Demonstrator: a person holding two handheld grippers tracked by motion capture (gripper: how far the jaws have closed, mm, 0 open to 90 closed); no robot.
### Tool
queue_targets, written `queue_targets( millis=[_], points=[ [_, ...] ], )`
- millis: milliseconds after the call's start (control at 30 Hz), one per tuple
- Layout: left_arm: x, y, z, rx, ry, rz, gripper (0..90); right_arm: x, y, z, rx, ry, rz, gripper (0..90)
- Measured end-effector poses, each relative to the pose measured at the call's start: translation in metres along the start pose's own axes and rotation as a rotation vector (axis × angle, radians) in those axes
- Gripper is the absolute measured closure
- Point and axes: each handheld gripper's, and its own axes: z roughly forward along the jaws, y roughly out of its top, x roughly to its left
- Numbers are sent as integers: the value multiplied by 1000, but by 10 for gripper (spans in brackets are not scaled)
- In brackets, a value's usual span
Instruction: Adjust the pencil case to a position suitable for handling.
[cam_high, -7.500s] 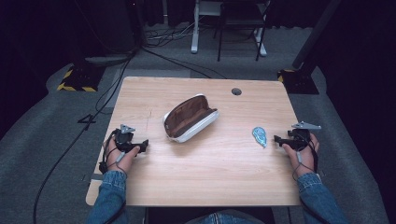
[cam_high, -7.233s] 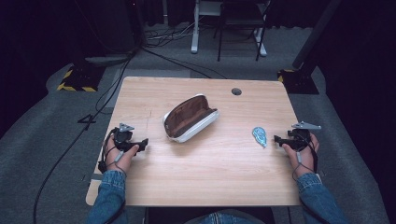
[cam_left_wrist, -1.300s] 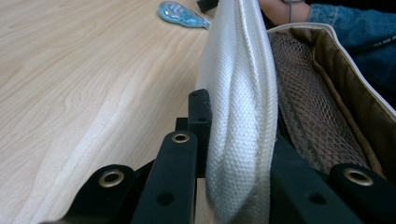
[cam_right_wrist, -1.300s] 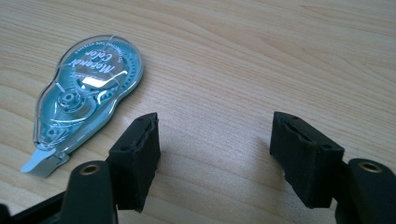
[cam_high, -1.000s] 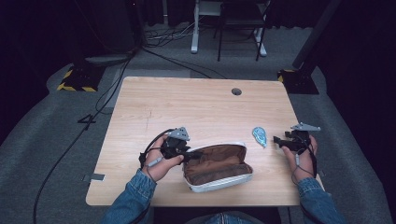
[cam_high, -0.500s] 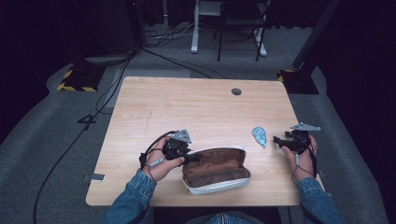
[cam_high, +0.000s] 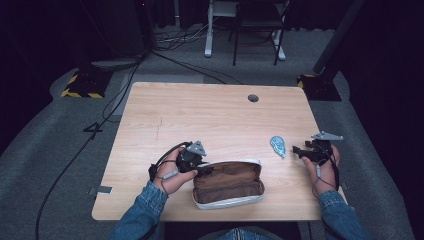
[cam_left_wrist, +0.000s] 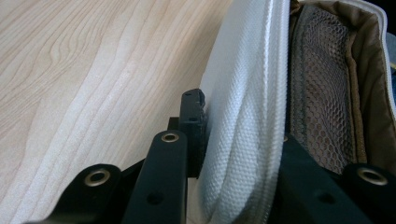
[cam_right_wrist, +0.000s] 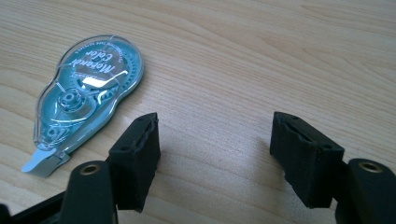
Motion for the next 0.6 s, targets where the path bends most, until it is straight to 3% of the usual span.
queue_targets(
  millis=[67, 133, 300, 467, 600],
  points=[
    [1, 0, 0, -14, 30, -6, 706, 0, 0, 0, 0, 0, 0, 333],
    [1, 1, -1, -28, 64, -9, 536, 0, 0, 0, 0, 0, 0, 333],
    [1, 2, -1, -44, 74, -13, 354, 0, 0, 0, 0, 0, 0, 333],
    [1, 2, 0, -49, 84, 13, 391, 0, 0, 0, 0, 0, 0, 333],
    [-1, 3, -1, -43, 83, 8, 420, 0, 0, 0, 0, 0, 0, 333]
  ],
)
